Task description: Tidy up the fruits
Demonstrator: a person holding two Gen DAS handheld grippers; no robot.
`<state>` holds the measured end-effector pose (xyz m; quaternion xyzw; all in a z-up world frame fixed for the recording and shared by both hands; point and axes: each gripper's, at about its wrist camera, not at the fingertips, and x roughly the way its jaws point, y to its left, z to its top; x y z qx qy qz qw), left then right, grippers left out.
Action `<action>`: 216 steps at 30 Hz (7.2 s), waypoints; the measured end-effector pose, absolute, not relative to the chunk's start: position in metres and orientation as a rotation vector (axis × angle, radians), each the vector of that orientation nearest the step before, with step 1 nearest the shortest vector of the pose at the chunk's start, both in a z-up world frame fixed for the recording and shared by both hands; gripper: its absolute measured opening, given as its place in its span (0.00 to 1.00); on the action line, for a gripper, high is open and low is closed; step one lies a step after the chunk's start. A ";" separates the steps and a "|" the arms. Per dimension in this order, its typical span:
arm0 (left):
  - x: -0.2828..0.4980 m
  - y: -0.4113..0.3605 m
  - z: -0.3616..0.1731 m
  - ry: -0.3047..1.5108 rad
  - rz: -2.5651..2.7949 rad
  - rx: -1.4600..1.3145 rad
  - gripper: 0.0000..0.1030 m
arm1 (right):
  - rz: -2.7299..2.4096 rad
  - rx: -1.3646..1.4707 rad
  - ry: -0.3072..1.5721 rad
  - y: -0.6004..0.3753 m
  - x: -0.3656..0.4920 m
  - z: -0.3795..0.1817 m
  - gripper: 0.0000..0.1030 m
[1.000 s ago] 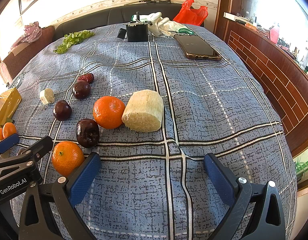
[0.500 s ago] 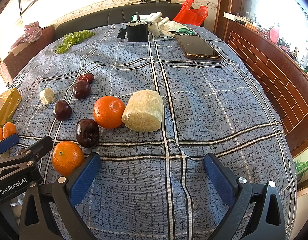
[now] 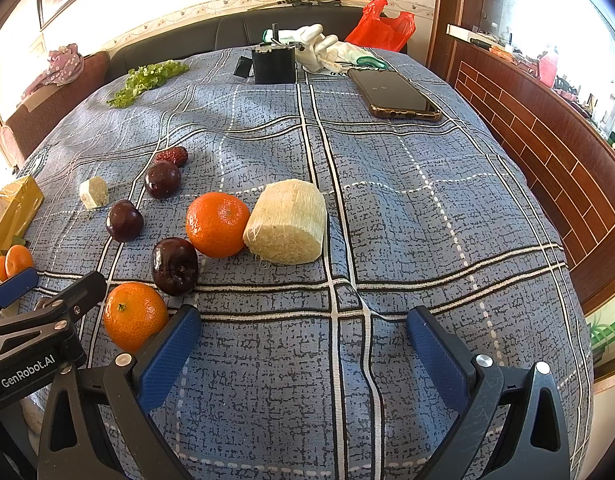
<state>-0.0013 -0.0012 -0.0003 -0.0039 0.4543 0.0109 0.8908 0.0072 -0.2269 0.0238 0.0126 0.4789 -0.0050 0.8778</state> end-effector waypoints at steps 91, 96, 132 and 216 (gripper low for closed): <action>-0.155 0.219 0.109 0.744 0.141 -0.206 0.25 | 0.529 0.081 0.855 -0.081 -0.059 0.124 0.38; -0.170 0.283 0.096 0.782 0.297 -0.230 0.25 | 0.730 0.082 0.905 0.002 -0.063 0.127 0.38; -0.193 0.294 0.088 0.704 0.312 -0.379 0.66 | 0.519 0.018 0.998 0.001 0.022 0.069 0.54; -0.046 0.112 0.071 0.883 -0.224 0.091 0.50 | 0.529 0.174 0.974 -0.111 -0.033 0.043 0.44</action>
